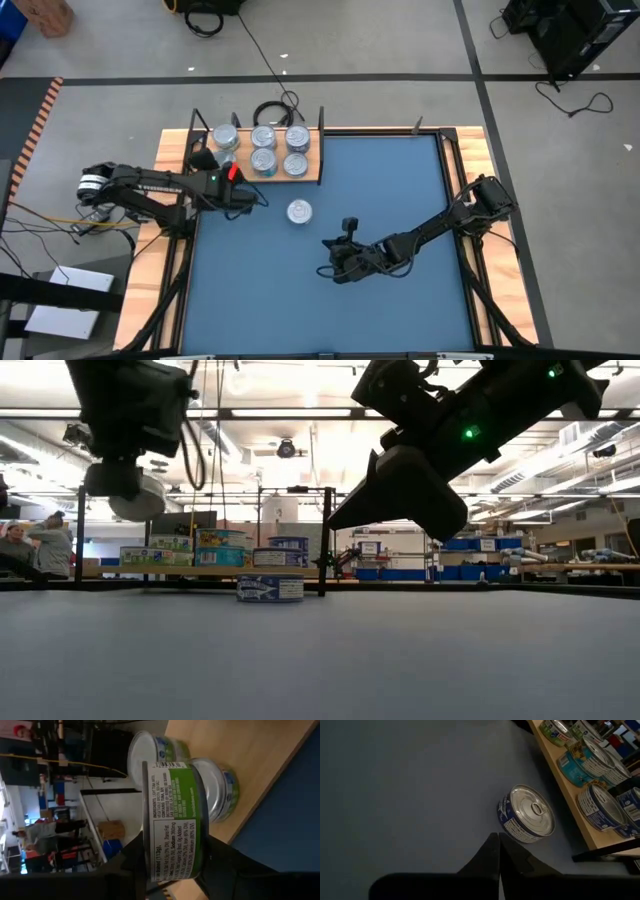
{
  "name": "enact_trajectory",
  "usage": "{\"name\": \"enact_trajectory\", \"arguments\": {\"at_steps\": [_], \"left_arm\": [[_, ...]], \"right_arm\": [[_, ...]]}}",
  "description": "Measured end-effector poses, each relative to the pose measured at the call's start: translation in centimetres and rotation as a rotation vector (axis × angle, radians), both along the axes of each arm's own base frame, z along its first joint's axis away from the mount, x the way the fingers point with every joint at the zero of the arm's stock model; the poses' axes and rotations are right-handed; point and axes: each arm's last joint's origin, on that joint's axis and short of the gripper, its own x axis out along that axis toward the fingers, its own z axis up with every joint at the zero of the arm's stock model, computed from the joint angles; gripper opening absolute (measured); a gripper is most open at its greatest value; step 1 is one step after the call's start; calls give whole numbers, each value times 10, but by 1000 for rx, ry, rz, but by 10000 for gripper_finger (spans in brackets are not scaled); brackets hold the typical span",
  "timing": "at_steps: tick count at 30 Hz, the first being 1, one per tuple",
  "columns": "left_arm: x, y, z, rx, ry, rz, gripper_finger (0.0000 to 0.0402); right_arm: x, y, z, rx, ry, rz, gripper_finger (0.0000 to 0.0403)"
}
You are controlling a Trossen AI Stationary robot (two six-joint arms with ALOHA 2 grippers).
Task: Stack canned seafood by type on shelf
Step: Stack the green tuna can on top of the other green tuna can on the shelf
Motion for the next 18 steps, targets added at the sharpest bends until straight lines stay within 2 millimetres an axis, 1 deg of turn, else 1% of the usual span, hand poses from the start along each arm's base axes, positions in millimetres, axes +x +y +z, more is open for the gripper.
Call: {"name": "enact_trajectory", "arguments": {"at_steps": [7,11,16,18], "left_arm": [[10,27,-5,-25,-6,29,146],[11,41,-6,-38,-19,53,146],[8,52,-7,-60,-13,92,146],[7,54,-10,-66,-9,97,146]], "right_arm": [[0,0,0,-11,6,7,5],[0,0,0,-13,7,8,5],[0,0,0,-14,8,8,5],[0,0,0,-14,8,8,5]]}}
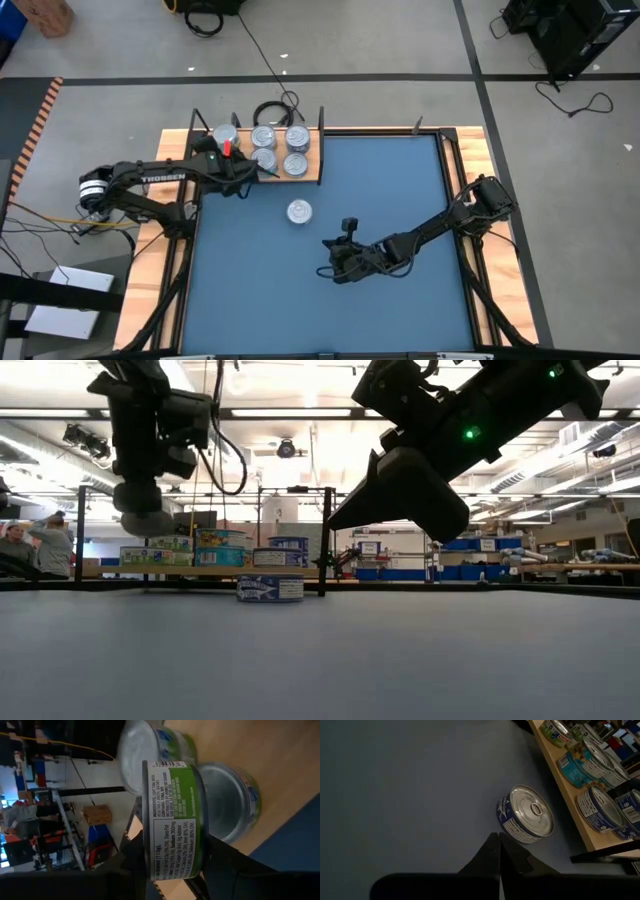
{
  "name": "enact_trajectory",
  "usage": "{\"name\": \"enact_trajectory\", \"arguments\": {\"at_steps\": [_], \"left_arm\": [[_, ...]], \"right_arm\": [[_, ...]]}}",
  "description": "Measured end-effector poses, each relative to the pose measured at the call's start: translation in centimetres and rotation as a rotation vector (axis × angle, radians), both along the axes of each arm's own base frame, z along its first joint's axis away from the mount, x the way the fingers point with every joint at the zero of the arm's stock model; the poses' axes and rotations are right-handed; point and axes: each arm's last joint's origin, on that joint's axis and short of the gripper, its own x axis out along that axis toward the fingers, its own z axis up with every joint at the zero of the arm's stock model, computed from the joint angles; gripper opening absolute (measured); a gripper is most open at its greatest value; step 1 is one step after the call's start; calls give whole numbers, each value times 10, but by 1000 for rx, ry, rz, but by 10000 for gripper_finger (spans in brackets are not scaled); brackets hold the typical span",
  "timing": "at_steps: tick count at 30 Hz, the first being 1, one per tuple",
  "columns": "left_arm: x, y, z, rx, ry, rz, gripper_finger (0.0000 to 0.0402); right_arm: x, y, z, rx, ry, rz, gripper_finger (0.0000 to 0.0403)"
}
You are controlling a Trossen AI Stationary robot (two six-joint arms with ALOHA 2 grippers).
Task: Stack canned seafood by type on shelf
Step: Stack the green tuna can on top of the other green tuna can on the shelf, then stack the blue tuna can on top of the other blue tuna can on the shelf
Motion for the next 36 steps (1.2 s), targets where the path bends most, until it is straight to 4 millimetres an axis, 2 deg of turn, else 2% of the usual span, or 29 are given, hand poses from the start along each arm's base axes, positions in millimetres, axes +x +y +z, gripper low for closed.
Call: {"name": "enact_trajectory", "arguments": {"at_steps": [6,11,13,18,22,32,36], "left_arm": [[-6,4,-21,-41,20,6,146],[-6,5,-25,-27,16,-1,147],[-5,5,-25,-29,8,-4,161],[-5,4,-27,-91,-10,-9,233],[-5,4,-27,-98,-5,-15,257],[-6,4,-27,-92,19,-25,263],[-2,-1,-21,-95,12,-51,251]], "right_arm": [[0,0,0,0,0,0,4],[0,0,0,0,0,0,6],[0,0,0,0,0,0,6],[0,0,0,-4,2,2,6],[0,0,0,-5,3,4,6],[0,0,0,-4,4,7,6],[0,2,1,10,6,25,6]]}}
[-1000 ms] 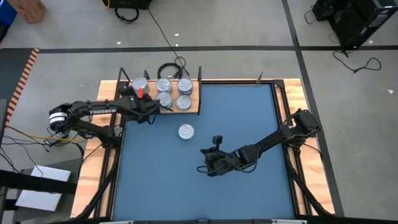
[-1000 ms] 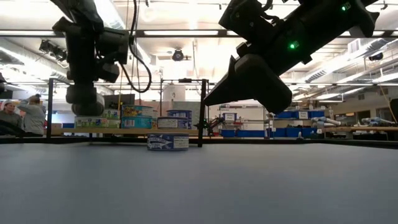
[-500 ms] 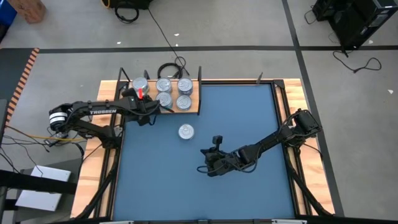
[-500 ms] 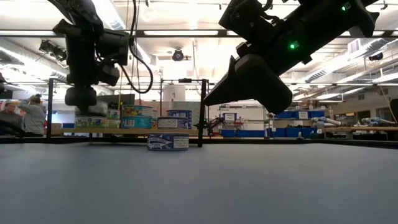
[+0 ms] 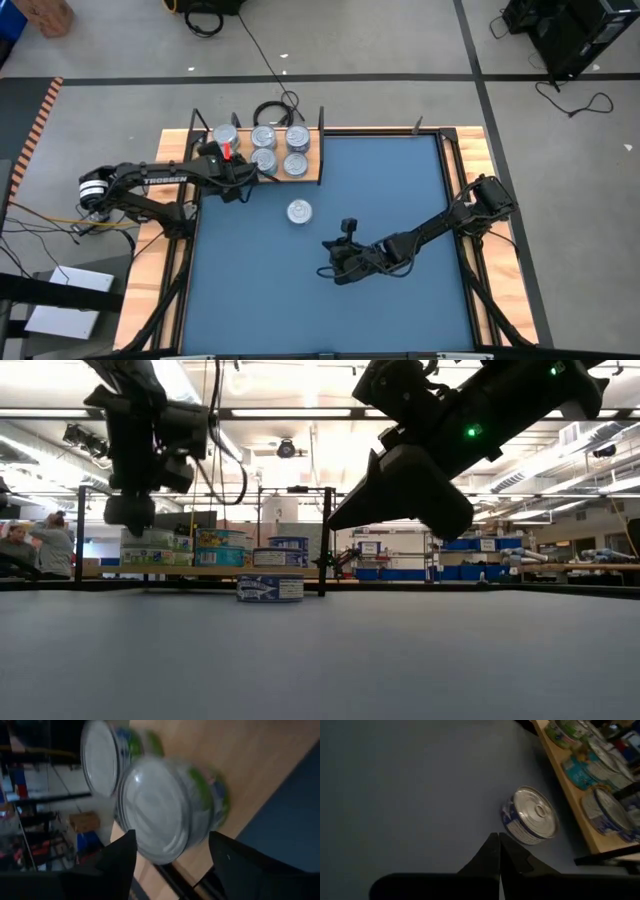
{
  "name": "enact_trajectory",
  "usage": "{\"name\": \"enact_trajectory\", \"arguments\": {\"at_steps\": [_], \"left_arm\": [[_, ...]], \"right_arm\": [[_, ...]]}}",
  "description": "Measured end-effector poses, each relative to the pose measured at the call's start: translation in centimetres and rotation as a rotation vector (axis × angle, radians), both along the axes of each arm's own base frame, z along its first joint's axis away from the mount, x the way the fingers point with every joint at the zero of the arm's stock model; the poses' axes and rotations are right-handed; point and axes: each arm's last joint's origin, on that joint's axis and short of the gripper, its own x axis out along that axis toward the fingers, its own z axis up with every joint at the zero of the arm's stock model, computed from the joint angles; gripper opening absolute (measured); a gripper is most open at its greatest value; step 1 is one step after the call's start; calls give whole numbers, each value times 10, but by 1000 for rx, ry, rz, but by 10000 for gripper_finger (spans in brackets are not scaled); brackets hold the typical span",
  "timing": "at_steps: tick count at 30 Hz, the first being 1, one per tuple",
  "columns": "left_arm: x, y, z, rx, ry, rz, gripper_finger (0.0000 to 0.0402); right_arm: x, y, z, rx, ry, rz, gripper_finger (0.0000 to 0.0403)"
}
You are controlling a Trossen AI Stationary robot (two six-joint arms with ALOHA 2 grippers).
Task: Stack canned seafood by type on shelf
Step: Stack the blue tuna can on top of the other blue tuna can on the shelf
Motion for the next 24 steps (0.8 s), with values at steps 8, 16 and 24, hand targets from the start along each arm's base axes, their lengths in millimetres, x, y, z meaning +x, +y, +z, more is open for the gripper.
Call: {"name": "enact_trajectory", "arguments": {"at_steps": [8,16,24], "left_arm": [[20,-35,18,-45,-129,-200,164],[49,-102,16,-234,-348,-738,57],[72,-126,16,-340,-606,-1002,6]], "right_arm": [[-2,-2,26,148,-17,96,6],[0,-16,31,222,13,144,8],[-1,-19,29,219,45,130,9]]}}
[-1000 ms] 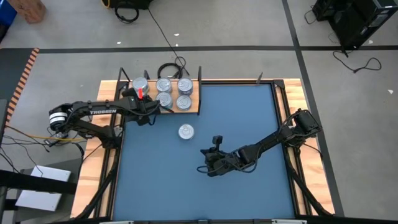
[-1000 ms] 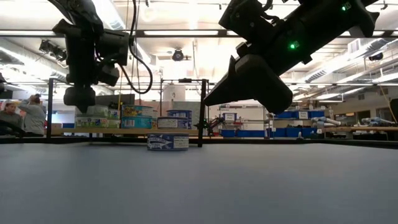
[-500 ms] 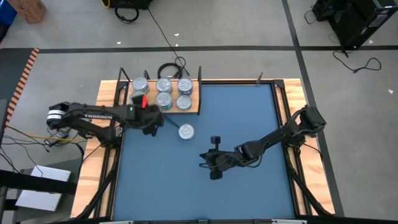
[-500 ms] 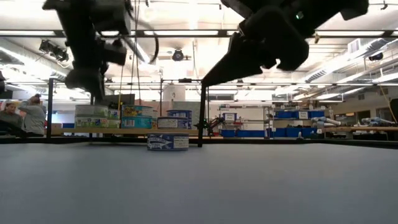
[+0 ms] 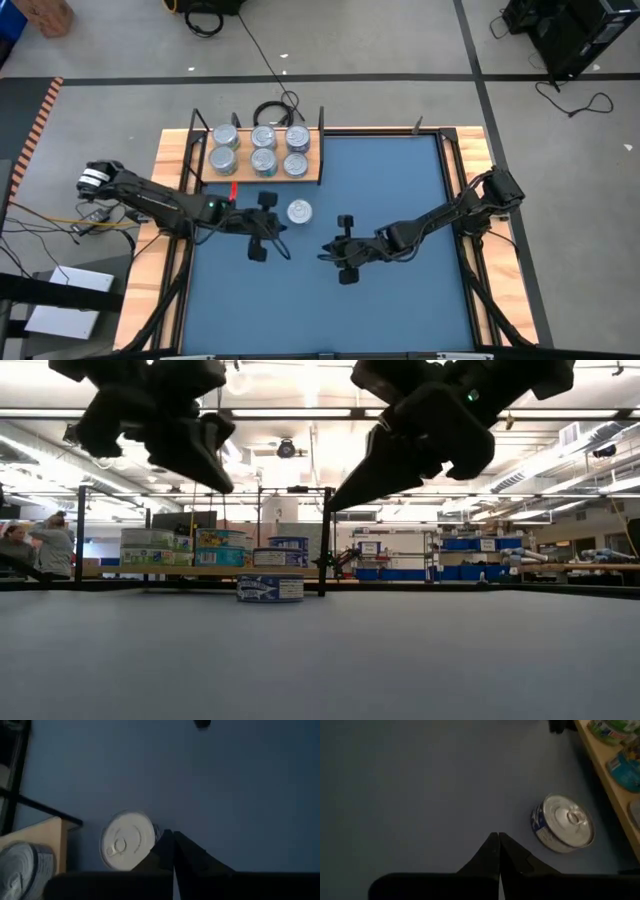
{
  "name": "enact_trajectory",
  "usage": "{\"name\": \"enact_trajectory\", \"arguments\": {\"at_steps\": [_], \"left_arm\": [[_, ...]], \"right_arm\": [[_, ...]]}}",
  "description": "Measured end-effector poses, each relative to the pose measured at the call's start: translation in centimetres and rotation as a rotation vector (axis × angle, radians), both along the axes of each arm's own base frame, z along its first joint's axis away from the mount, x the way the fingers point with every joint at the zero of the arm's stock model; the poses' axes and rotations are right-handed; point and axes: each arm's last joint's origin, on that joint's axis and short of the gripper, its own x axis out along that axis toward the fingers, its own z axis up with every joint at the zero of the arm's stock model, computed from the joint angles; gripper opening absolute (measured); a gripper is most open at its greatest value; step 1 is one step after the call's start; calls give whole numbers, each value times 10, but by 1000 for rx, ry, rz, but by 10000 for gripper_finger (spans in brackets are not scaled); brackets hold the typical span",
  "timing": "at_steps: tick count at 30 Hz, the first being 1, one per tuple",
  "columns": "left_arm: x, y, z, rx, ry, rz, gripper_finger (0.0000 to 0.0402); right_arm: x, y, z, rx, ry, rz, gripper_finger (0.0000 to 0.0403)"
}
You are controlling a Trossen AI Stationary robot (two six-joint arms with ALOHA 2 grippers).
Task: Stack canned seafood by type on shelf
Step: Stack the blue tuna can on top of the other blue tuna can on the shelf
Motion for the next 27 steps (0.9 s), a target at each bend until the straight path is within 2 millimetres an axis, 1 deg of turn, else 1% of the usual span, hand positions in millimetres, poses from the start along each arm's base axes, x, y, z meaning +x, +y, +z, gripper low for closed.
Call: {"name": "enact_trajectory", "arguments": {"at_steps": [3,7,10,14,19,22,27], "left_arm": [[6,2,-8,8,18,10,7],[16,3,-25,64,82,-7,21],[25,3,-41,105,119,-8,44],[36,3,-57,192,140,0,87],[42,7,-75,254,197,4,128],[45,13,-84,268,227,32,135],[48,20,-89,271,236,66,129]], "right_arm": [[-1,0,-1,3,11,-5,9],[-2,-1,-3,-2,32,-7,9],[-2,-1,-3,-2,31,-7,9],[-3,-1,-3,-5,39,-7,9],[-3,-1,-4,-8,45,-6,9],[-3,-1,-4,-8,43,-6,9],[-3,-1,-3,-8,42,-5,9]]}}
